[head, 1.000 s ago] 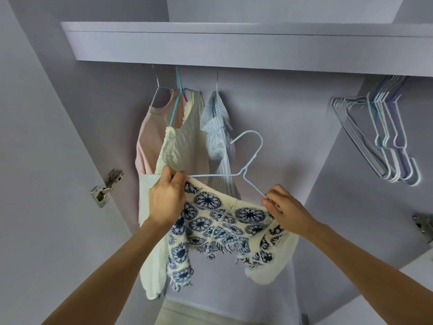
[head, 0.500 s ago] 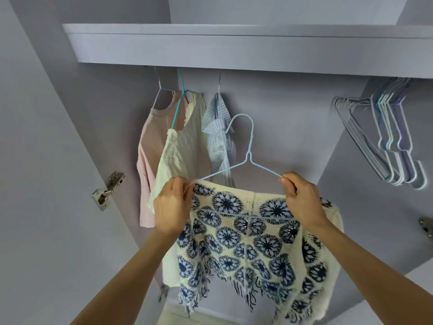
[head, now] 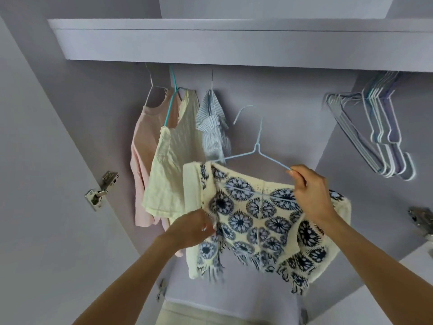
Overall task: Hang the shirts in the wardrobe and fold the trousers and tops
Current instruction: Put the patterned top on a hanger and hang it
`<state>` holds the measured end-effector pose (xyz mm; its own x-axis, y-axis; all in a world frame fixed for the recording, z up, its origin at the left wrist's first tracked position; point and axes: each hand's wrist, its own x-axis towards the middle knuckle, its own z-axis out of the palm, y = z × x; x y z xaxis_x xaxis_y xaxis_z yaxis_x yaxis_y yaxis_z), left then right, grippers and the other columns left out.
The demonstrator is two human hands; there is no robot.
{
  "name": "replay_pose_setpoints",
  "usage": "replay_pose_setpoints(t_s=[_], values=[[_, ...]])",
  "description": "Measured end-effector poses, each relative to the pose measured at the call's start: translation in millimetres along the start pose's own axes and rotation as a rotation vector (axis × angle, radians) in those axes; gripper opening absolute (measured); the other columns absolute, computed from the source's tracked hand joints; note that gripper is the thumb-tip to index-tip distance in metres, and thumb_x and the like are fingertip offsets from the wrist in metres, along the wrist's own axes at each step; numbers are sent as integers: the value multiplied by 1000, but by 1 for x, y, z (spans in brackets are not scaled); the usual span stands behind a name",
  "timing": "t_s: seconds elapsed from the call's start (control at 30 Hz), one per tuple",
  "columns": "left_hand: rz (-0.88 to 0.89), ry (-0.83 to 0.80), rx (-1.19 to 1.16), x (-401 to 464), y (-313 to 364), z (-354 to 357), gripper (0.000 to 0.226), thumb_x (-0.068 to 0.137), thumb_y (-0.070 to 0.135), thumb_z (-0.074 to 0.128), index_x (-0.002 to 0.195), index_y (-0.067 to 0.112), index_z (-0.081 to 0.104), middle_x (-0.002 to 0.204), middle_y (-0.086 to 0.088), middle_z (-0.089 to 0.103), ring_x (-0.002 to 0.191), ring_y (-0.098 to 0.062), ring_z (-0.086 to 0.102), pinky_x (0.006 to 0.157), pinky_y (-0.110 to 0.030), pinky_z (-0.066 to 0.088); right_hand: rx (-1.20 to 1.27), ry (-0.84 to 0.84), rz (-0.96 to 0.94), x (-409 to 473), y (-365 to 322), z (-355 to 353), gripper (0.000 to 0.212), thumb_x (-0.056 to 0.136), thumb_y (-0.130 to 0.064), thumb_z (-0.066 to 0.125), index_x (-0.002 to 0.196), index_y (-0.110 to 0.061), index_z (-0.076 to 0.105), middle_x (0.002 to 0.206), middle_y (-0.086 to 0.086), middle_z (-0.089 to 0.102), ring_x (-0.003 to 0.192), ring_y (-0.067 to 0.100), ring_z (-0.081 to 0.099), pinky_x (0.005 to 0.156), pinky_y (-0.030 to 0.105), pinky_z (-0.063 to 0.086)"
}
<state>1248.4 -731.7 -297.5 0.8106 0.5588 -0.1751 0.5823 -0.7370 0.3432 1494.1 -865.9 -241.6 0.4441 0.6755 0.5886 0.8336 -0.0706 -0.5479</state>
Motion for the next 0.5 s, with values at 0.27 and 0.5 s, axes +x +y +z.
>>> replay_pose_setpoints(t_s=[0.27, 0.5], values=[[77, 832, 120, 12, 3, -57, 39, 89, 27, 59, 124, 8, 57, 115, -16, 57, 109, -36, 51, 92, -48, 39, -14, -1, -169, -2, 4, -23, 15, 88, 10, 48, 91, 10, 63, 78, 15, 58, 69, 27, 50, 64, 26, 37], [249, 685, -136, 21, 13, -56, 21, 93, 19, 52, 93, 4, 67, 53, 8, 42, 48, -24, 46, 51, -26, 33, 87, -52, -69, -5, 14, -36, 19, 93, 0, 49, 105, 0, 63, 88, 9, 62, 74, 18, 56, 67, 7, 42]])
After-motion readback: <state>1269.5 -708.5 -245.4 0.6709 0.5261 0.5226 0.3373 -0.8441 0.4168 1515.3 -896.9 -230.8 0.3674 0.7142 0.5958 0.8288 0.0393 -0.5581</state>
